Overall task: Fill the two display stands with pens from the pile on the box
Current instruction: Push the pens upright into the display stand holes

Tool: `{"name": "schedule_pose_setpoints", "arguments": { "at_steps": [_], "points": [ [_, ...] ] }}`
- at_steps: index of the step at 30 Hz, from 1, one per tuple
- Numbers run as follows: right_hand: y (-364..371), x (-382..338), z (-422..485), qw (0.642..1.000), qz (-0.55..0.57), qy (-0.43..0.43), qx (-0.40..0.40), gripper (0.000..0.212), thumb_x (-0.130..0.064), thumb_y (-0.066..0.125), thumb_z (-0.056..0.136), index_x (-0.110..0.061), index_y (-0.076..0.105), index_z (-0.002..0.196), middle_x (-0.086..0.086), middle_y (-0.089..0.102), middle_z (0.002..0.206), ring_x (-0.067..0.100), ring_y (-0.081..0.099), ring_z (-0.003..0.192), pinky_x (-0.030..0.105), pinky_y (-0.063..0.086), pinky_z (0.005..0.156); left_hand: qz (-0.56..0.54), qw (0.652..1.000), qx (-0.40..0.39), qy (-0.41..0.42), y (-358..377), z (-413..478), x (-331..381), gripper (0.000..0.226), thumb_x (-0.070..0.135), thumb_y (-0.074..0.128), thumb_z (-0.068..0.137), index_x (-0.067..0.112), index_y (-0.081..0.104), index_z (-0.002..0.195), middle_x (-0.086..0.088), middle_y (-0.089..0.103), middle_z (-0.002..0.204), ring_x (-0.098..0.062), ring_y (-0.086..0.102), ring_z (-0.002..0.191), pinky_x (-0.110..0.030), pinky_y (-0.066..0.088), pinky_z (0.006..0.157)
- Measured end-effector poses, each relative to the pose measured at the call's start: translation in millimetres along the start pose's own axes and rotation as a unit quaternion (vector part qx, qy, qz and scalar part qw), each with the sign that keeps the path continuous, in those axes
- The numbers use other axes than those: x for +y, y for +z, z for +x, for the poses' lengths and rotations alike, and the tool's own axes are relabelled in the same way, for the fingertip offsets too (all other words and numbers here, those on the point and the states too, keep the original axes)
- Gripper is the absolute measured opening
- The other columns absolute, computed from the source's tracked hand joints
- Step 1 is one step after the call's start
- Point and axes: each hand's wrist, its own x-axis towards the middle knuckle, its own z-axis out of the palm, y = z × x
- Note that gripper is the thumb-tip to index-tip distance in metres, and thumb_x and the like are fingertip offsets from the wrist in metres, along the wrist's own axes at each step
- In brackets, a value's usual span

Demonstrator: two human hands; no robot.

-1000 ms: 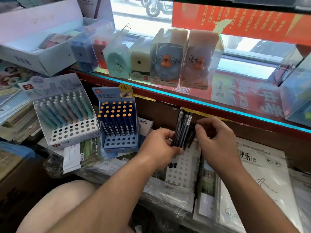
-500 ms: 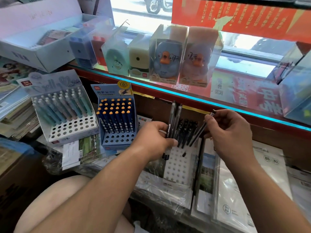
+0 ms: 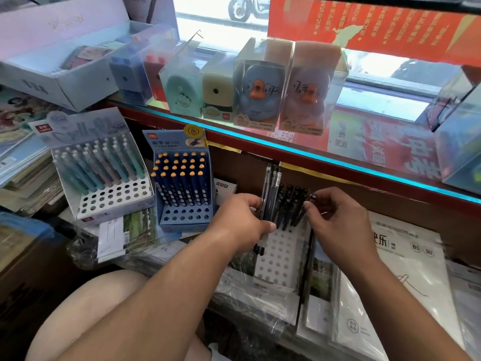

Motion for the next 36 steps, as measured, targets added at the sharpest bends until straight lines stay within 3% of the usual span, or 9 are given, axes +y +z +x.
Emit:
{"name": "schedule_pose_setpoints", "arguments": {
  "at_steps": [4,8,13,17,23,26,29,33,36],
  "points": [
    [2,-2,-3,0.999,-0.035,-0.038,-0.004,0.024,-0.026,0.070,0.095,-0.027,0.060,0.117,-0.017,0.063,0.091,-0.003,0.059,0.078,0.011,0.039,0.062,0.007,1.000,-0.001,0.002,2,3,0,0.020,0.014,0.081,0.086,0.027,0.073,0.099,-0.004,0.076,0.092,-0.021,0.074,0.085,-0.044,0.062,0.085],
    [7,3,-3,0.989,-0.101,-0.110,0.006,0.015,-0.024,0.069,0.095,-0.020,0.067,0.110,-0.006,0.064,0.095,0.010,0.058,0.082,0.012,0.037,0.066,0.012,1.000,-0.002,0.002,5,3,-2,0.027,0.016,0.084,0.084,0.028,0.073,0.105,-0.003,0.076,0.094,-0.022,0.074,0.086,-0.044,0.063,0.084],
    [12,5,-4,0.991,-0.112,-0.070,0.000,0.014,-0.026,0.071,0.093,-0.020,0.067,0.105,-0.008,0.056,0.096,0.005,0.051,0.082,0.012,0.036,0.067,0.015,1.000,-0.004,0.009,5,2,0,0.020,0.015,0.083,0.084,0.030,0.075,0.094,-0.004,0.076,0.091,-0.023,0.074,0.087,-0.046,0.062,0.085],
    [8,-4,-3,0.999,-0.030,-0.037,0.016,0.012,-0.032,0.072,0.093,-0.025,0.066,0.101,-0.009,0.061,0.091,0.004,0.058,0.080,0.020,0.047,0.065,0.028,0.999,-0.018,0.012,4,-1,1,0.020,0.014,0.081,0.087,0.033,0.075,0.091,-0.001,0.078,0.086,-0.021,0.075,0.085,-0.045,0.063,0.085],
    [2,-30,-6,0.987,0.156,-0.013,-0.036,0.009,-0.030,0.069,0.095,-0.036,0.065,0.101,-0.011,0.070,0.086,0.003,0.067,0.080,0.014,0.053,0.065,0.033,0.997,-0.063,0.029,1,-7,8,0.021,0.007,0.079,0.086,0.025,0.078,0.097,0.000,0.078,0.088,-0.017,0.074,0.087,-0.044,0.060,0.091],
    [3,-32,-1,0.976,0.206,0.013,-0.063,0.005,-0.026,0.069,0.096,-0.028,0.069,0.100,-0.001,0.072,0.084,0.012,0.069,0.075,0.021,0.055,0.062,0.023,0.998,-0.052,0.036,0,-9,7,0.017,0.008,0.079,0.086,0.024,0.078,0.094,0.002,0.077,0.089,-0.016,0.073,0.088,-0.042,0.060,0.091],
    [1,-31,4,0.970,0.238,0.029,-0.029,0.004,-0.019,0.067,0.098,-0.017,0.069,0.096,0.011,0.070,0.082,0.015,0.068,0.068,0.022,0.056,0.058,0.007,1.000,-0.008,0.027,-5,-8,4,0.016,0.009,0.076,0.090,0.024,0.074,0.096,0.002,0.075,0.092,-0.015,0.071,0.088,-0.036,0.061,0.086],
    [2,-23,4,0.988,0.153,0.002,0.038,0.002,-0.023,0.068,0.097,-0.025,0.067,0.097,0.000,0.070,0.085,0.012,0.068,0.076,0.021,0.057,0.065,-0.039,0.998,0.055,0.002,-13,-4,0,0.017,0.009,0.074,0.092,0.023,0.070,0.101,-0.007,0.074,0.095,-0.018,0.072,0.089,-0.033,0.059,0.082],
    [10,-19,-4,0.997,0.070,-0.032,0.015,0.009,-0.026,0.070,0.095,-0.028,0.066,0.103,-0.013,0.067,0.085,-0.002,0.064,0.080,0.011,0.051,0.066,-0.039,0.997,0.068,-0.003,-13,-4,-1,0.018,0.012,0.076,0.091,0.024,0.070,0.104,-0.003,0.073,0.095,-0.016,0.073,0.088,-0.038,0.060,0.087]
  ]
}}
